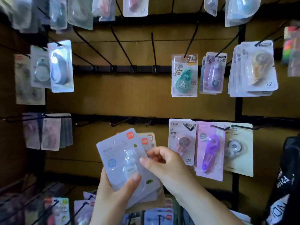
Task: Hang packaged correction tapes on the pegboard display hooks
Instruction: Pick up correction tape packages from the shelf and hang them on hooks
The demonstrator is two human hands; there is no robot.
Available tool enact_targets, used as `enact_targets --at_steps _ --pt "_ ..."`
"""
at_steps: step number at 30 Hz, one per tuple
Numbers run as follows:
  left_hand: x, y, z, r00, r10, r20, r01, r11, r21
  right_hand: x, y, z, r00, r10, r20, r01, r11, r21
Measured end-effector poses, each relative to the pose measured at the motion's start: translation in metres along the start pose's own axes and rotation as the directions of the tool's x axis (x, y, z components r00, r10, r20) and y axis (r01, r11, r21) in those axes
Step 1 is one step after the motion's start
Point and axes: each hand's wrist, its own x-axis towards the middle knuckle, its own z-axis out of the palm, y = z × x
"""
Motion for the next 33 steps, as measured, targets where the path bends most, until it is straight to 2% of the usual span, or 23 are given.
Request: enact_targets --at_steps 2,4,11,14,18,24,29,33 --pt "-0.002 0.001 -0.003 0.998 0.019 -0.052 -0.019 1.0 0.003 -0.001 -0.001 0.009 0.995 0.052 0.083 -0.054 0.998 0.019" --pt "-0.003 0.005 -0.005 0.997 0.024 -0.07 -0.024 1.0 -0.004 -0.002 -0.004 0.016 0.994 0.043 0.102 -0.046 0.998 0.033" --pt "-0.003 0.006 -0.011 0.997 -0.025 -0.069 0.027 0.999 0.031 -0.002 0.001 0.025 0.998 0.055 0.041 -0.064 0.961 0.27" --pt "-0.005 0.0 -0.014 0.997 -0.062 -0.042 0.061 0.998 -0.022 0.001 0.006 0.022 0.996 0.088 -0.001 -0.079 0.903 0.421" --pt "-0.008 -0.005 -0.018 0.992 -0.119 -0.039 0.114 0.988 -0.105 0.004 0.006 0.017 0.995 0.104 0.005 -0.091 0.852 0.516" --pt "-0.004 -0.008 -0.019 0.97 -0.222 -0.104 0.205 0.967 -0.148 0.011 0.013 0.013 0.997 0.073 -0.035 -0.042 0.835 0.548" --pt "0.0 -0.007 -0.026 0.959 -0.232 -0.162 0.214 0.97 -0.118 0.021 0.015 0.007 0.993 0.022 -0.12 0.038 0.878 0.477" --pt "0.0 -0.006 -0.033 0.957 -0.215 -0.194 0.203 0.976 -0.08 0.028 0.015 0.002 0.991 0.009 -0.134 0.039 0.934 0.355"
